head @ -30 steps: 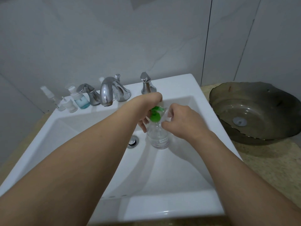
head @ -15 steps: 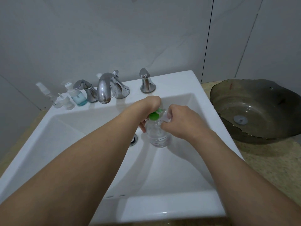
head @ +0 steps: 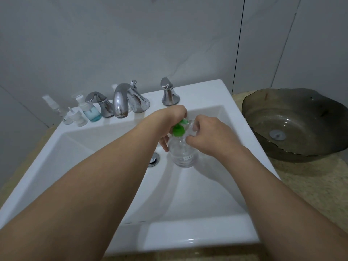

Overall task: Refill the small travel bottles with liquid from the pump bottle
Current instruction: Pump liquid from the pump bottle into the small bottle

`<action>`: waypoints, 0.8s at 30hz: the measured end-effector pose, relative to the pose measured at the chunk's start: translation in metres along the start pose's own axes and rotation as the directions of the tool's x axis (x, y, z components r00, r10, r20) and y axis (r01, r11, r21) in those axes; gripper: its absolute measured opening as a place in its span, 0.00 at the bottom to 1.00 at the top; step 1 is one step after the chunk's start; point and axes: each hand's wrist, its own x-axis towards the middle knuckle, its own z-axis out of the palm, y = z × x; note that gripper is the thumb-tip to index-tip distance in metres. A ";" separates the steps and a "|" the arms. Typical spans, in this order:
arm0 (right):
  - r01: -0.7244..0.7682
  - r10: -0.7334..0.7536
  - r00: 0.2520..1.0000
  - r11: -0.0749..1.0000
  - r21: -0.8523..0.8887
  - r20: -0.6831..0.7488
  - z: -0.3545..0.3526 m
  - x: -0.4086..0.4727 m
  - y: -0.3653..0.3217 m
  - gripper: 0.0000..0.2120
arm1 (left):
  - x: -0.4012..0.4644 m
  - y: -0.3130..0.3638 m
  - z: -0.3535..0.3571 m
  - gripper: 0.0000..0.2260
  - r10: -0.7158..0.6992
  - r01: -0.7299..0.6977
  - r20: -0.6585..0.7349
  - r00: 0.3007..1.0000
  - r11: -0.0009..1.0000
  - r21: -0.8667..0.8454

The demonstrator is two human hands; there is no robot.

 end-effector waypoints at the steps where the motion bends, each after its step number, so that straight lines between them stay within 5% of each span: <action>1: 0.006 -0.006 1.000 1.000 -0.004 0.007 0.000 0.000 0.000 0.14 | 0.001 -0.001 0.001 0.18 0.010 -0.009 -0.027 1.000 1.000 0.007; 24: 0.024 -0.024 0.999 1.000 -0.005 -0.033 -0.003 -0.001 -0.002 0.14 | -0.006 0.003 -0.005 0.20 -0.002 0.003 0.025 1.000 1.000 -0.021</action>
